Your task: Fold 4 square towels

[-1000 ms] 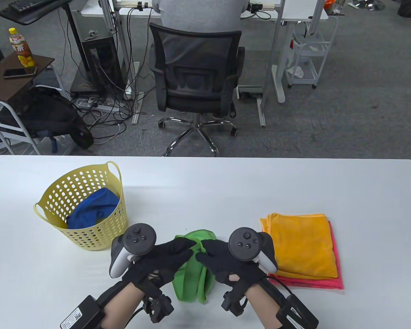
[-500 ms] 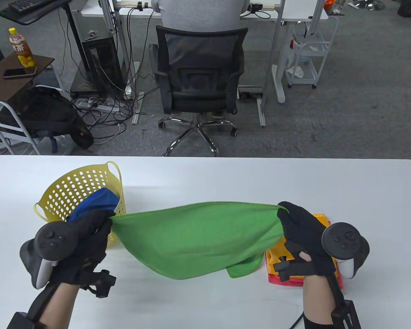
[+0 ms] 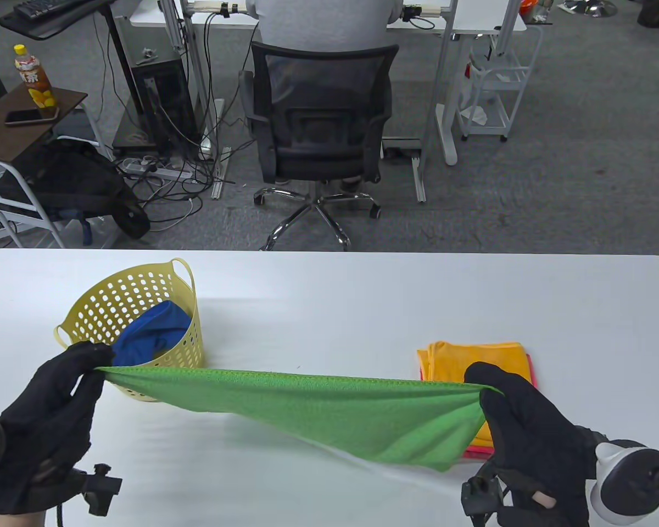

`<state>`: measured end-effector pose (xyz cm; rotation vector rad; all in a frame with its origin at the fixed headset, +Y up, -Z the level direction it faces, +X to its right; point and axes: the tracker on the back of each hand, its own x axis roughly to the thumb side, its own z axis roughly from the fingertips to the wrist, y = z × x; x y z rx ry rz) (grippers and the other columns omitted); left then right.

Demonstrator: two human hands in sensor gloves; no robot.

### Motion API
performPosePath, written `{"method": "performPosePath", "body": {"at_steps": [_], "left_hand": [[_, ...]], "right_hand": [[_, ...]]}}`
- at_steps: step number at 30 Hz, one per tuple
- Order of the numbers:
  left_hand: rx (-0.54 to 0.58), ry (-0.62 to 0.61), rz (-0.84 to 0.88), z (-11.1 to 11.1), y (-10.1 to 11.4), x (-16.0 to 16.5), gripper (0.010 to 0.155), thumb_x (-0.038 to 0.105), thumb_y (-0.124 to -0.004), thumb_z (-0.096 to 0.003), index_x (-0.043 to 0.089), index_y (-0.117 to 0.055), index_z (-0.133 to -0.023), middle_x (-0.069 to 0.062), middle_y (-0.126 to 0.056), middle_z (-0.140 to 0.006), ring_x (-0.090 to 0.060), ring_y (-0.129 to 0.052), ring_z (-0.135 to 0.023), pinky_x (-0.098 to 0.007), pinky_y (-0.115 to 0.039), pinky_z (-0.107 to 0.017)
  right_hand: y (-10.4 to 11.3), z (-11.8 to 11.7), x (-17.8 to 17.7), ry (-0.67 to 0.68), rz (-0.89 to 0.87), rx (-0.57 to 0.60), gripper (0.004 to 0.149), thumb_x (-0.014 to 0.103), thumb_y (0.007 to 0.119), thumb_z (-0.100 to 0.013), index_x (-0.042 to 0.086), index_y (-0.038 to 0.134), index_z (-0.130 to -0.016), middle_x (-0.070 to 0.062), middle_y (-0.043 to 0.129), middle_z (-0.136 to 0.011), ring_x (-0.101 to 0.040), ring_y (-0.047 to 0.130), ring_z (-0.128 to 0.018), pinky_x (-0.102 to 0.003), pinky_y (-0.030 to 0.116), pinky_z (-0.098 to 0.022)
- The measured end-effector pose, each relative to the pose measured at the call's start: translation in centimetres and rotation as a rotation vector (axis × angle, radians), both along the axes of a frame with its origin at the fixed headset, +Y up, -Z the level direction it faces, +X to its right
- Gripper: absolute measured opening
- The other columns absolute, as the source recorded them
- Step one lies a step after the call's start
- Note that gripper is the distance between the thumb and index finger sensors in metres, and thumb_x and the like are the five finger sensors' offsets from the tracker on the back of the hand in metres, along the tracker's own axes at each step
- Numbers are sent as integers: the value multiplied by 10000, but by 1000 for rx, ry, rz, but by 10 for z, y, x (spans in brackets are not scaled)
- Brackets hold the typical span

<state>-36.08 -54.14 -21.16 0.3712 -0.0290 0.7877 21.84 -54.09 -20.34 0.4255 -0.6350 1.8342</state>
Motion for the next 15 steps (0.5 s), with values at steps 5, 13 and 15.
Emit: {"method": "performPosePath", "body": {"at_steps": [5, 13, 15], "left_hand": [[-235, 22, -55, -49, -23, -2, 398, 387, -724, -537, 362, -814, -923, 7, -865, -1021, -348, -730, -1074, -607, -473, -845], [-304, 186, -275, -116, -29, 26, 401, 390, -706, -528, 400, -793, -919, 50, -834, -1049, -337, -700, -1096, -593, -472, -853], [-229, 190, -274, -115, -11, 29, 403, 397, -699, -524, 416, -782, -917, 71, -823, -1055, -325, -689, -1106, -592, -465, -858]], "right_hand": [[-21, -53, -8, -175, 91, -217, 405, 242, 814, -536, 29, 887, -873, -249, 959, -681, -266, 969, -435, -696, 615, -600], [-29, -122, -19, -416, 380, -394, 421, 218, 738, -536, 38, 867, -894, -286, 921, -759, -326, 956, -520, -730, 576, -602], [-14, -114, -12, -456, 316, -289, 419, 232, 737, -527, 70, 876, -887, -285, 898, -813, -341, 947, -582, -732, 569, -606]]}}
